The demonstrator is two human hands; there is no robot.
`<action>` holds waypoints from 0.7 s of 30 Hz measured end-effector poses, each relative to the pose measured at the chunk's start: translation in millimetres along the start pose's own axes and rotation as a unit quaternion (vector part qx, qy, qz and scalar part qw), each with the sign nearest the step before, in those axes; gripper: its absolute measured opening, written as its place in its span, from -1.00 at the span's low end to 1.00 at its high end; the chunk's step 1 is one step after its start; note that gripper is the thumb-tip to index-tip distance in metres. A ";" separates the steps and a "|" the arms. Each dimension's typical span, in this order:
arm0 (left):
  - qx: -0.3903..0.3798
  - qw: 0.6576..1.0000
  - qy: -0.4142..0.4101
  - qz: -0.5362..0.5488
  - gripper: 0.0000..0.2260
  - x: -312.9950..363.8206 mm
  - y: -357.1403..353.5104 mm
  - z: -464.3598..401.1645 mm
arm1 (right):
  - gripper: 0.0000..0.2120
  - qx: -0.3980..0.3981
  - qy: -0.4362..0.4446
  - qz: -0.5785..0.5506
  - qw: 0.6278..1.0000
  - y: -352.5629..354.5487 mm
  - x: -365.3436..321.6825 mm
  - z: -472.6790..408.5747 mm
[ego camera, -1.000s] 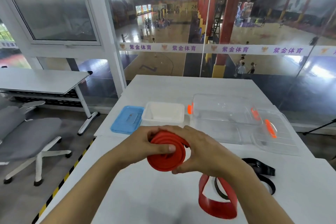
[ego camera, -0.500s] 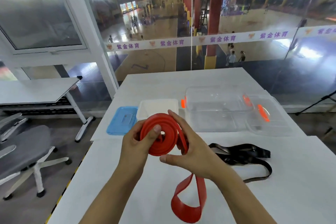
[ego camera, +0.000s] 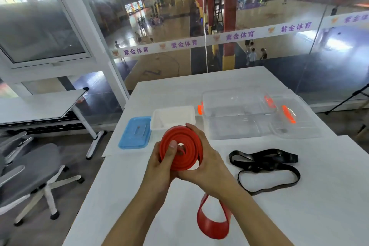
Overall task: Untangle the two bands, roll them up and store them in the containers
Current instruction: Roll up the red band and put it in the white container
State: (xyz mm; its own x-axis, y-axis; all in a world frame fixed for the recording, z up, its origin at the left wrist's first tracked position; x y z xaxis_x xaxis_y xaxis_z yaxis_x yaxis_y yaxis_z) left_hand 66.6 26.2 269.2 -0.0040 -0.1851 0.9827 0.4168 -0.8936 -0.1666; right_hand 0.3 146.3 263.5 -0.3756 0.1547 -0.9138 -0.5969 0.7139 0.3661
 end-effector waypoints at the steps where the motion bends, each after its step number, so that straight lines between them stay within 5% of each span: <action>1: -0.007 1.000 0.012 -0.011 -0.67 -0.4 2.1 1.2 | 0.02 -0.016 0.001 0.005 1.000 3.0 0.6 0.1; 7: -0.082 0.987 0.041 -0.132 -0.36 19.7 24.7 -1.9 | 0.06 -0.142 0.022 0.088 0.986 24.6 -7.5 -4.8; 12: -0.156 0.944 0.055 -0.285 -0.55 50.4 21.1 -16.3 | 0.05 -0.207 0.050 0.165 0.963 22.9 -28.7 -12.3; 18: -0.093 0.972 -0.014 -0.216 -0.67 56.4 19.1 -16.3 | 0.07 -0.198 0.050 0.153 0.967 32.1 -31.3 -20.6; 21: -0.034 0.984 -0.040 -0.169 -0.57 49.8 21.5 -18.6 | 0.01 -0.186 0.037 0.089 0.978 36.7 -22.6 -24.2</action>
State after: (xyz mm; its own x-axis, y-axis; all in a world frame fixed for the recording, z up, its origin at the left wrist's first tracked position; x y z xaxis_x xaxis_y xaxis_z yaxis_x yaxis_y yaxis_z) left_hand 58.5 -9.9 313.1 -0.0584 0.1572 0.9858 0.3424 -0.9245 0.1677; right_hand -30.3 152.4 301.9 -0.5391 0.1938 -0.8196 -0.7284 0.3812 0.5693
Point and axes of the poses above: each hand's wrist, its own z-axis away from the middle knuckle, its own y-axis out of the back of the hand, x = y × z, the point moved 5 cm from there along -z, towards the middle knuckle, and after that the axes turned 6 degrees about -x, right-handed, at the moved point
